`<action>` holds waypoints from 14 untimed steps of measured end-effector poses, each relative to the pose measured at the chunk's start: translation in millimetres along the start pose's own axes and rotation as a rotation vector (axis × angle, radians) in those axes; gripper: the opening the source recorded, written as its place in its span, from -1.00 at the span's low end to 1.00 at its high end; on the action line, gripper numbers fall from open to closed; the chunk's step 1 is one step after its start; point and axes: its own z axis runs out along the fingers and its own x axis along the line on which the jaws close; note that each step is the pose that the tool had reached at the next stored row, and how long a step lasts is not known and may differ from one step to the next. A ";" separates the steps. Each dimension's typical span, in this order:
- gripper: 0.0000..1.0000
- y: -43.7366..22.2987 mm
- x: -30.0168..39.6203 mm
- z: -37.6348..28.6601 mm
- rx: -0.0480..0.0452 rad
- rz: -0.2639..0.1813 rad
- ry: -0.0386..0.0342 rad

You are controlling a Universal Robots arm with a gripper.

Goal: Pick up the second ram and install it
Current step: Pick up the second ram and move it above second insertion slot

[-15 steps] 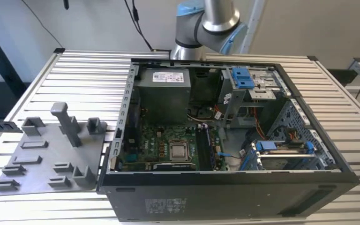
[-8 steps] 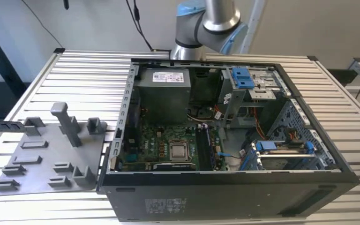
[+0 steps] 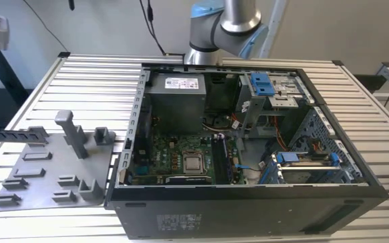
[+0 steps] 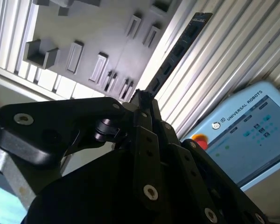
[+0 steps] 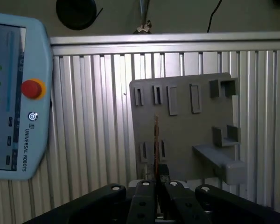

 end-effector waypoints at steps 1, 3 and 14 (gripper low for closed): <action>-0.72 -3.5 -0.2 0.1 -0.0007 0.000 0.0000; -0.72 -10.6 -0.6 0.1 -0.0023 0.000 0.0001; -0.72 -52.6 -3.0 0.5 -0.0105 0.001 0.0006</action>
